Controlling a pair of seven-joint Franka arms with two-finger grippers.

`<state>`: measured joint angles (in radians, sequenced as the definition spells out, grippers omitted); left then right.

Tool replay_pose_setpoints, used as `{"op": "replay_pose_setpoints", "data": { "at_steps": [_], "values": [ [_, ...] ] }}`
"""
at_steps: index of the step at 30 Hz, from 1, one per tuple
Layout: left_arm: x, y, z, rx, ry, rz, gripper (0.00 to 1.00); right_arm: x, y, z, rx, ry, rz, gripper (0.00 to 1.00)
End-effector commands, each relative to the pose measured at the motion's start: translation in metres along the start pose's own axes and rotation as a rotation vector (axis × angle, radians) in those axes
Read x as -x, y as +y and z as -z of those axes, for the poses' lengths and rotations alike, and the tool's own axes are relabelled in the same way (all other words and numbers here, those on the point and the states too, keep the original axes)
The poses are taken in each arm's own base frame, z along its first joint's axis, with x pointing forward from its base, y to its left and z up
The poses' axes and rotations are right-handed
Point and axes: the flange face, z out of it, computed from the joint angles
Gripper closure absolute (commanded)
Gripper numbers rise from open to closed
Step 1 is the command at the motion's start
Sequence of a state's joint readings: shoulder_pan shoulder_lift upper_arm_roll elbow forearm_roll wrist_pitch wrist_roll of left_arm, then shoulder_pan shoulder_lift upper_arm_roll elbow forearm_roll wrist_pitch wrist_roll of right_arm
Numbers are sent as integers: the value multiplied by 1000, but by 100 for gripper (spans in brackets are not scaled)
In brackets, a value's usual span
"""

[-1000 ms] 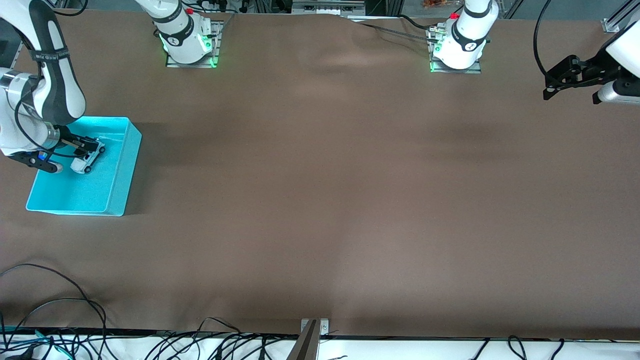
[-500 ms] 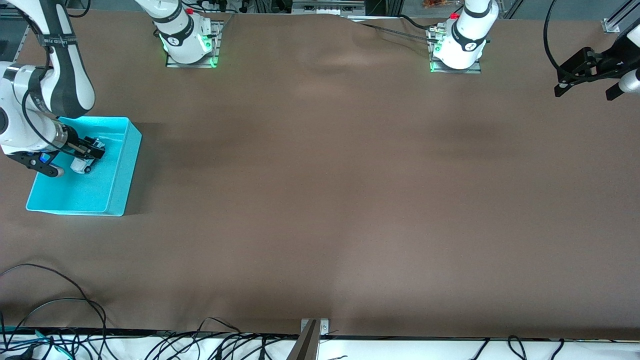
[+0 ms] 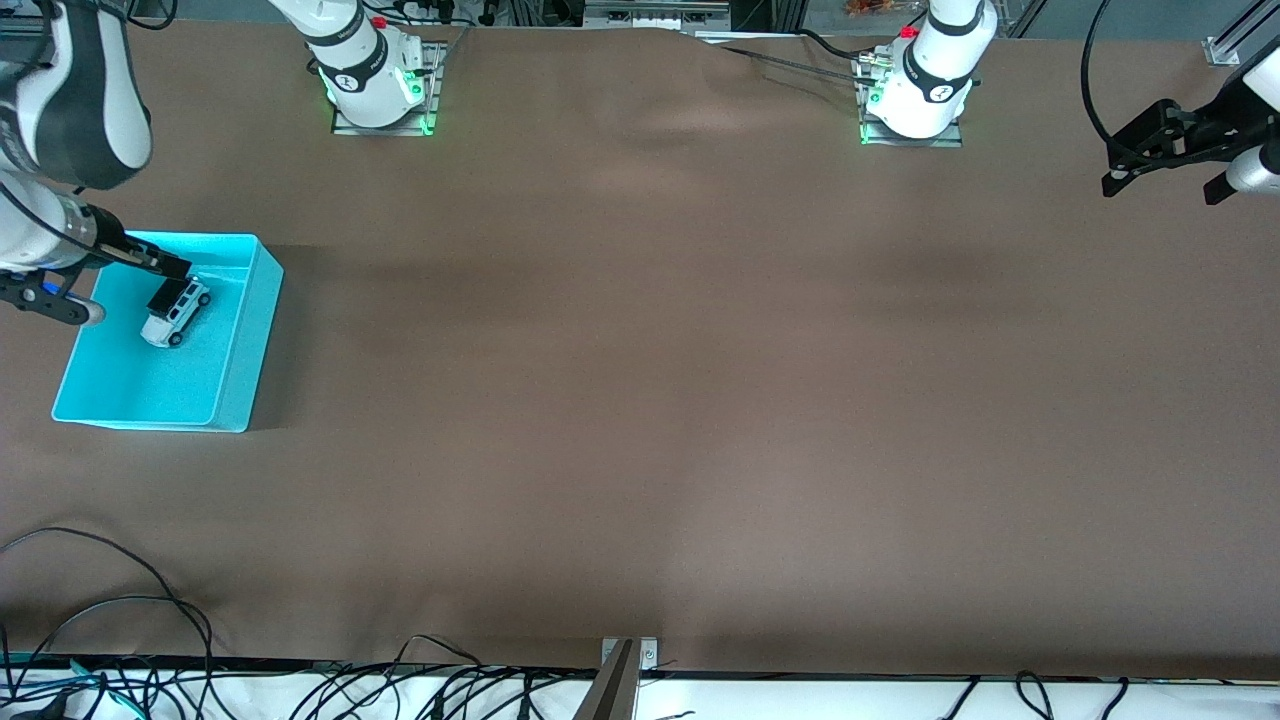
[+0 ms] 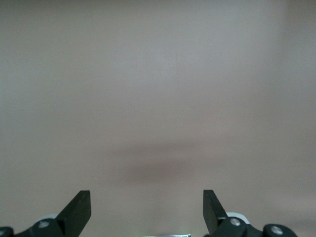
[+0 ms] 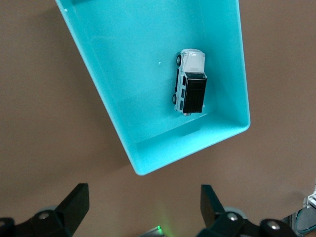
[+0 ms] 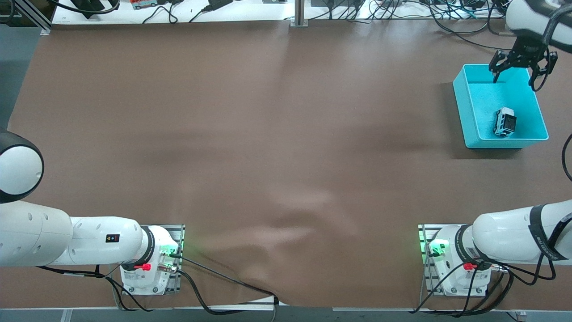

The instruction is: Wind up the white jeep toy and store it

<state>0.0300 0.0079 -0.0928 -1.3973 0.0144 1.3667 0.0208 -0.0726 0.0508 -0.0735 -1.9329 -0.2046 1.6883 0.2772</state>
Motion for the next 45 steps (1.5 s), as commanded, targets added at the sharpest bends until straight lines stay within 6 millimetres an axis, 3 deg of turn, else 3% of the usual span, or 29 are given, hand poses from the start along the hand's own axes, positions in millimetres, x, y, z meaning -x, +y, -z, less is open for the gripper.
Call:
{"op": "replay_pose_setpoints", "data": {
  "at_steps": [1,9,18,28,37,45],
  "values": [
    [-9,-5,-8,36,-25,12,0,12,-6,43,-43,-35,27,0],
    [-7,-4,-6,69,-21,10,0,28,-15,83,-84,-67,45,0],
    [-15,5,-21,70,-52,-9,0,44,-26,123,-165,-90,68,0],
    [-26,8,-35,73,-73,-12,0,56,-48,138,-219,-100,98,0],
    [-37,18,-49,75,-94,-25,0,69,-87,149,-212,-55,143,0],
    [-44,16,-51,65,-65,-21,0,74,-88,155,-226,-8,156,0]
  ]
}}
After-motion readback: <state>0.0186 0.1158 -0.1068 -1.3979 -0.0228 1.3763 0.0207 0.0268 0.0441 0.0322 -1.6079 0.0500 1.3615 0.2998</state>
